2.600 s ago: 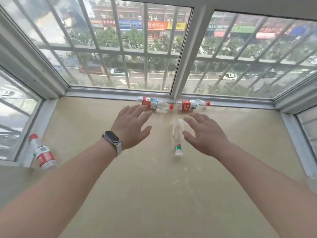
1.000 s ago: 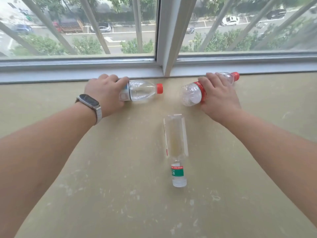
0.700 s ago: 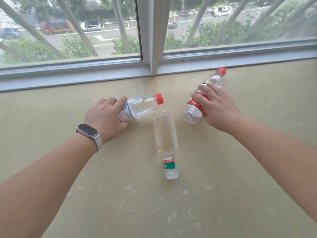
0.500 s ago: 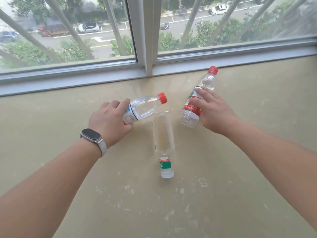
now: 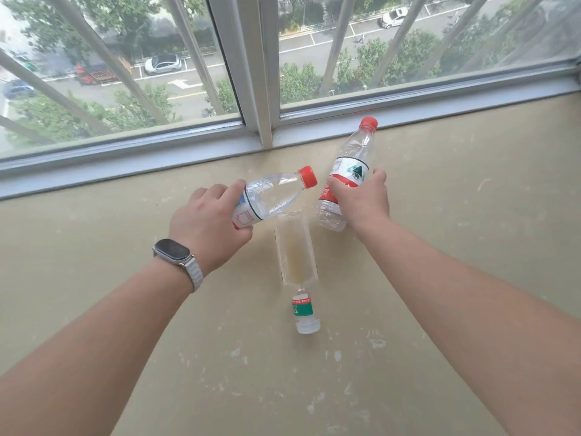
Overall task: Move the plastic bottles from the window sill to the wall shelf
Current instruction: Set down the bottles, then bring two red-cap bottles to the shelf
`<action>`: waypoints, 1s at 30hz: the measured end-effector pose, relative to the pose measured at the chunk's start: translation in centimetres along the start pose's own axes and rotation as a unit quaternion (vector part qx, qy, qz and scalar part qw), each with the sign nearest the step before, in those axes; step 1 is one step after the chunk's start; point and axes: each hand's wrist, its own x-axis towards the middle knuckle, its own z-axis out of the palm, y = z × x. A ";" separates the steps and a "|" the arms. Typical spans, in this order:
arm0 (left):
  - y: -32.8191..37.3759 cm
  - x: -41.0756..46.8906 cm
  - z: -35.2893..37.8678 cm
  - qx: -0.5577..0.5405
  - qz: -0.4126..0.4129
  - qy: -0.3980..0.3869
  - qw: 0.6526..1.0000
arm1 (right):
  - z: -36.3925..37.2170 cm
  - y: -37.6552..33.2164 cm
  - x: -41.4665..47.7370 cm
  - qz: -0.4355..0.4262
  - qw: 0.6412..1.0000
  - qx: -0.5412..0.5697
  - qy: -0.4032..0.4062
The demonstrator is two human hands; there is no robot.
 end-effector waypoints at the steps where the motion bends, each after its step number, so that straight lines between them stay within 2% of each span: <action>1: 0.1 -0.2 -0.1 -0.001 0.005 0.005 1.000 | 0.1 -0.1 -0.1 0.005 1.000 0.013 -0.002; 9: 0.9 -1.7 -2.6 -0.037 -0.008 0.015 0.999 | -1.4 0.1 -2.3 -0.034 0.994 0.101 -0.030; 21: 2.9 -7.8 -9.7 -0.119 -0.058 0.031 0.991 | -8.0 -2.2 -11.2 -0.114 0.961 0.243 -0.072; 30: 6.6 -16.1 -17.2 -0.237 -0.081 0.082 0.965 | -15.1 -3.7 -21.9 -0.203 0.940 0.257 -0.098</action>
